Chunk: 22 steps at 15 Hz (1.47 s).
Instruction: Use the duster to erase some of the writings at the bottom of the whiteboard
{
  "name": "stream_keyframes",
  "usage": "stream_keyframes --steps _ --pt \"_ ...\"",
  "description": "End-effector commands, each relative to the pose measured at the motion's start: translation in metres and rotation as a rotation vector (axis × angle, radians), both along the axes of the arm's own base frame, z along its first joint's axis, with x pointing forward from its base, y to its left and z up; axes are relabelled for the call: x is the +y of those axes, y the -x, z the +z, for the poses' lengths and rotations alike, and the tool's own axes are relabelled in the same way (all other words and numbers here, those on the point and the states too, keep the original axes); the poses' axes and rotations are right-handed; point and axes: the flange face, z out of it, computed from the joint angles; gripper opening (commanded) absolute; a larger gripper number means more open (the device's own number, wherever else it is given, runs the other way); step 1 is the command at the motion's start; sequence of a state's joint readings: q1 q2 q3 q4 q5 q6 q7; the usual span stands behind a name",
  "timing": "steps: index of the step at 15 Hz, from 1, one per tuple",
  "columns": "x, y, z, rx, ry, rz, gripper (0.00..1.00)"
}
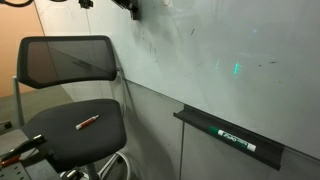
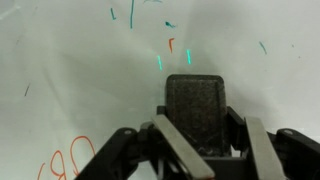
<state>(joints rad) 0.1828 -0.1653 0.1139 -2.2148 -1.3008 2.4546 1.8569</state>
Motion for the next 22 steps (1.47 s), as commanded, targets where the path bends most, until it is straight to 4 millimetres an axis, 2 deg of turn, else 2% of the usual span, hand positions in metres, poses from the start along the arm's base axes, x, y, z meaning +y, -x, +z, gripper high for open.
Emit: stream_keyframes --steps 1,7,11,14,22 --pt "0.0 -0.023 -0.013 0.027 0.017 -0.018 0.33" --pt "-0.002 -0.046 -0.051 0.123 0.032 -0.085 0.33" --pt "-0.018 -0.056 -0.067 0.173 0.021 -0.162 0.33" --pt "-0.027 -0.056 -0.069 0.189 -0.004 -0.195 0.33" --pt "-0.03 -0.037 -0.048 0.141 -0.007 -0.232 0.33"
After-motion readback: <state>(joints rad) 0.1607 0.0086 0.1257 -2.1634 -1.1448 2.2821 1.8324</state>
